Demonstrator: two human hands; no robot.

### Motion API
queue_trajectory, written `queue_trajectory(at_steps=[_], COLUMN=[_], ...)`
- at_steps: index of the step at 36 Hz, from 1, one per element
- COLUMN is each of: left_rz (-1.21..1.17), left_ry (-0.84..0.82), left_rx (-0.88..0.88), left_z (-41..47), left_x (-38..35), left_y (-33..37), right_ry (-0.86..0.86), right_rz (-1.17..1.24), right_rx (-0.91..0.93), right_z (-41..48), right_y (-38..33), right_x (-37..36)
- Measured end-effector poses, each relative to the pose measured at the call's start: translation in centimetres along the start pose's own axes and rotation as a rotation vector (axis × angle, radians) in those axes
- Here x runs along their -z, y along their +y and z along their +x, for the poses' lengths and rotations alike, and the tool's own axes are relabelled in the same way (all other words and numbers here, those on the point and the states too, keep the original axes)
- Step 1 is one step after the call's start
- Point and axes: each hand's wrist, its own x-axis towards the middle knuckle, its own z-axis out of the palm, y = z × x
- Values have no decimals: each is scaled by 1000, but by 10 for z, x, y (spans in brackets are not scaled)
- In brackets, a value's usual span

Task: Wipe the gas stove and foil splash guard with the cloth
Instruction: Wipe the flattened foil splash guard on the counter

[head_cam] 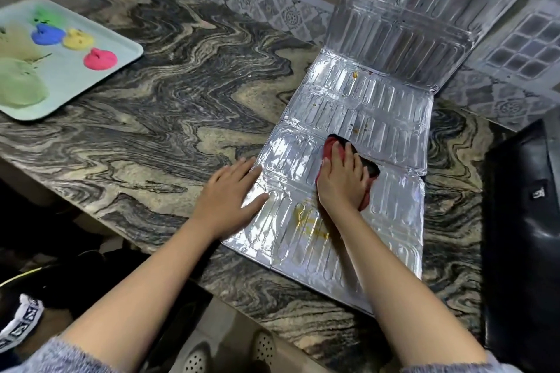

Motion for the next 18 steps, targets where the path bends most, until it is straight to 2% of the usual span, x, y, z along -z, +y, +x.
queue_trajectory(at_steps=[5,12,18], left_rz=[13,3,6], left_ry=[1,8,20], left_rx=[-10,-23,57], left_z=[0,0,-5], left_x=[-1,0,1], left_y=[-1,-2,3], right_ry=[-62,-174,-199], right_rz=[3,-28,-48], right_rx=[163,487,585], right_z=[11,26,30], right_y=[-28,-59,-55], right_x=[-11,-20,-20])
